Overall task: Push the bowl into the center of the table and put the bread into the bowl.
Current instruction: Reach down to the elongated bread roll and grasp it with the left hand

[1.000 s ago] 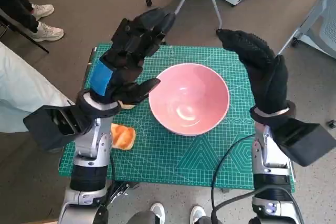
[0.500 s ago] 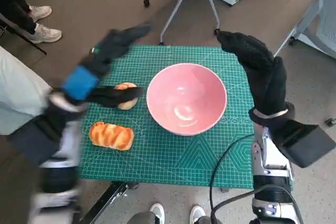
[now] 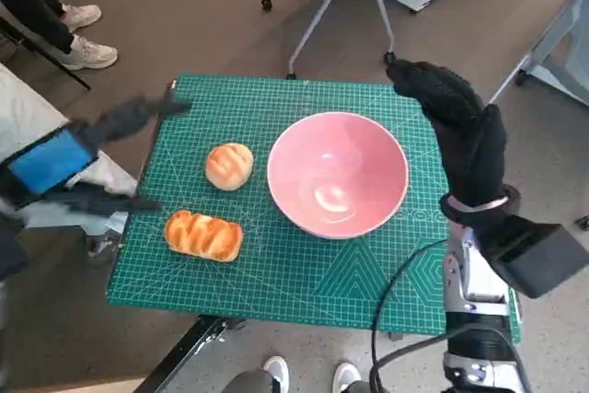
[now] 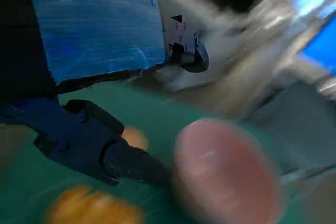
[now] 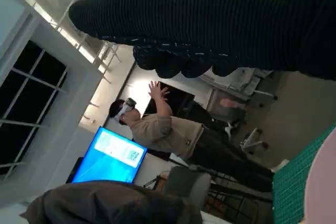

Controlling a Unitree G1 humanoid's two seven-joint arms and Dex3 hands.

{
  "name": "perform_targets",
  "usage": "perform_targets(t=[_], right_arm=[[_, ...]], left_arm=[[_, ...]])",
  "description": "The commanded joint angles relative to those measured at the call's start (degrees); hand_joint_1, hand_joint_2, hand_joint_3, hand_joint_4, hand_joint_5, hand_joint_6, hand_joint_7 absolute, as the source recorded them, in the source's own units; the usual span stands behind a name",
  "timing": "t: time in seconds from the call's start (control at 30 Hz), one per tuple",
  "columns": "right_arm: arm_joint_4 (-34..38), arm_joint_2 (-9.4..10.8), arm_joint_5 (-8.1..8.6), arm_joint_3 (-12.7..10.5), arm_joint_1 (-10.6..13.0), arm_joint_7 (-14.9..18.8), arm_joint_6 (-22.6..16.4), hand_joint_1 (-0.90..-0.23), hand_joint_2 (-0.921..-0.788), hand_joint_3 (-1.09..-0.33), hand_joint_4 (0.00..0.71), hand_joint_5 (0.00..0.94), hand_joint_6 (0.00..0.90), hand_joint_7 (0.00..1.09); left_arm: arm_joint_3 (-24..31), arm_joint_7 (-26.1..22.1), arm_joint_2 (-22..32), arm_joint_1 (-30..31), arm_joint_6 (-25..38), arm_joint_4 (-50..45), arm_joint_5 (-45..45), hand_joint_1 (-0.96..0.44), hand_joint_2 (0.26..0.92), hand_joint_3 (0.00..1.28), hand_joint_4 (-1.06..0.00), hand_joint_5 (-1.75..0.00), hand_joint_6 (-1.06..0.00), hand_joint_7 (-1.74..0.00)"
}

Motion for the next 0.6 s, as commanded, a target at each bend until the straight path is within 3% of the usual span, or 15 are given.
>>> perform_targets(t=[0.03,0.6], right_arm=[[0.53,0.41,0.32,0.0,0.74,-0.75,1.06,-0.663,-0.921,-0.779,0.223,0.002,0.065,0.6],[2.18,0.91,0.51,0.02,0.29,-0.48,-0.07,-0.658,-0.921,-0.78,0.223,0.001,0.063,0.6]], left_arm=[[-1.31,-1.54,4.13,3.07,5.66,-6.56,3.51,0.01,0.746,0.01,-0.18,0.0,-0.36,-0.07],[-11.15,-2.27,5.18,3.75,14.82,-13.87,9.91,0.09,0.756,0.02,-0.17,0.0,-0.33,-0.01]])
